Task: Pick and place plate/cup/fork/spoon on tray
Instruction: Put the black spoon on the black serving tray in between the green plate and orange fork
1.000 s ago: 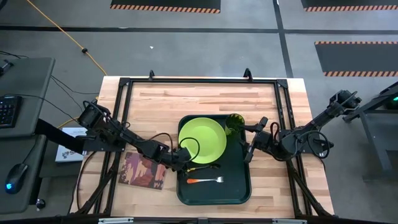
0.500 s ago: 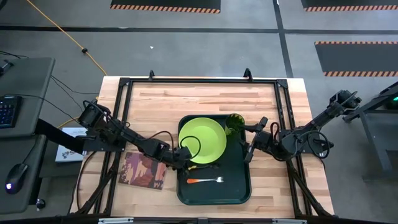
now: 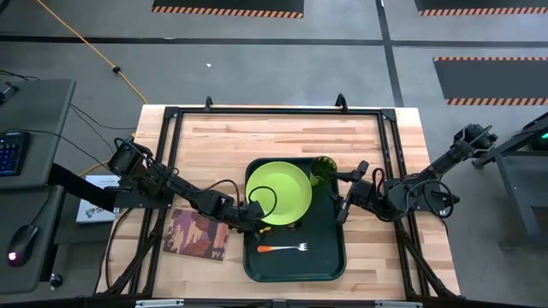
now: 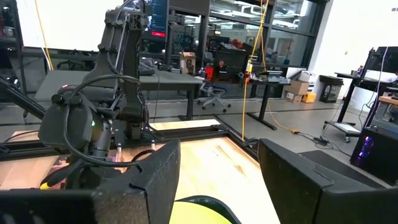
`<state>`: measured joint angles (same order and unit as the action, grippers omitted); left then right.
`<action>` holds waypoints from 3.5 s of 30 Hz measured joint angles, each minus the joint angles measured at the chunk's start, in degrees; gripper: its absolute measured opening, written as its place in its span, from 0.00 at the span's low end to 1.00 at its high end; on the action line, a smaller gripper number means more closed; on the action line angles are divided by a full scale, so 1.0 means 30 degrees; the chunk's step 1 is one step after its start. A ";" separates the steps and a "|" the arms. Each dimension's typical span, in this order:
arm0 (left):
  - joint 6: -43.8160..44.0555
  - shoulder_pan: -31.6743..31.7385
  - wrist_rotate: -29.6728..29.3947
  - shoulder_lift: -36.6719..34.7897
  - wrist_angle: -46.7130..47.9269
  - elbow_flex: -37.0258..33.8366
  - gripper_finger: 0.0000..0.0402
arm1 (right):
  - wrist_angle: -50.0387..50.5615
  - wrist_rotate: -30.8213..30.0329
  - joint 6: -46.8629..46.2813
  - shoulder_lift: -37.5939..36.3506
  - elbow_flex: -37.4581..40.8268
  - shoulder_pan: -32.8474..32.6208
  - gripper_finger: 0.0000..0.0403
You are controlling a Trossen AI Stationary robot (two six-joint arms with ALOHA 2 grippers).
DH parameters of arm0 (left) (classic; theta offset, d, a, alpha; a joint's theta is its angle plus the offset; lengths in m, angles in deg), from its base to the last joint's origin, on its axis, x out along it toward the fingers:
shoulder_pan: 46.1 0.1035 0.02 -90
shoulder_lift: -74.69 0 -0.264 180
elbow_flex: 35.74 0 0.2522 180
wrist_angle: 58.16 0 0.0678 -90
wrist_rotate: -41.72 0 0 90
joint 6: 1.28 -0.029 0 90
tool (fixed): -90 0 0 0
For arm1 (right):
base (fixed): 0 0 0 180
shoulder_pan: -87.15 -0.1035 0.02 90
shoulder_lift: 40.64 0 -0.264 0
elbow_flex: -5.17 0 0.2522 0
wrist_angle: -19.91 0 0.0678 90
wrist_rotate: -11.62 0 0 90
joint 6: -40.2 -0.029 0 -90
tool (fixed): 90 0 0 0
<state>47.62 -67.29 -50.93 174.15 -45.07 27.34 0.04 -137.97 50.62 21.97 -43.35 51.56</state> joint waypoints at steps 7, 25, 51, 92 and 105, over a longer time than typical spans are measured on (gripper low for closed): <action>-0.0889 0.1262 0.3696 -0.1046 0.0035 0.0033 0.44 | 0.0087 0.0000 -0.0036 0.0000 0.0007 0.0000 0.52; -1.2361 0.0827 -1.0794 -0.8854 -1.1277 -0.6145 0.40 | 0.8993 0.6829 -1.2166 -0.0145 -0.0578 0.1987 0.52; -1.1406 0.7367 0.1317 -1.3588 -1.1285 -0.6105 0.40 | 0.8374 1.2467 -3.0906 1.1157 -0.1263 0.2379 0.52; -1.2210 0.7397 0.1157 -1.3595 -1.1322 -0.6105 0.40 | 0.6171 1.1103 -3.2604 1.2218 -0.1304 0.2312 0.01; -1.2207 0.7397 0.1150 -1.3595 -1.1315 -0.6105 0.40 | 0.6229 1.1613 -3.2635 1.2203 -0.1304 0.2197 0.00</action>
<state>11.00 -45.10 -47.48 133.36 -79.01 9.02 18.73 -103.13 -47.29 58.58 -47.27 58.15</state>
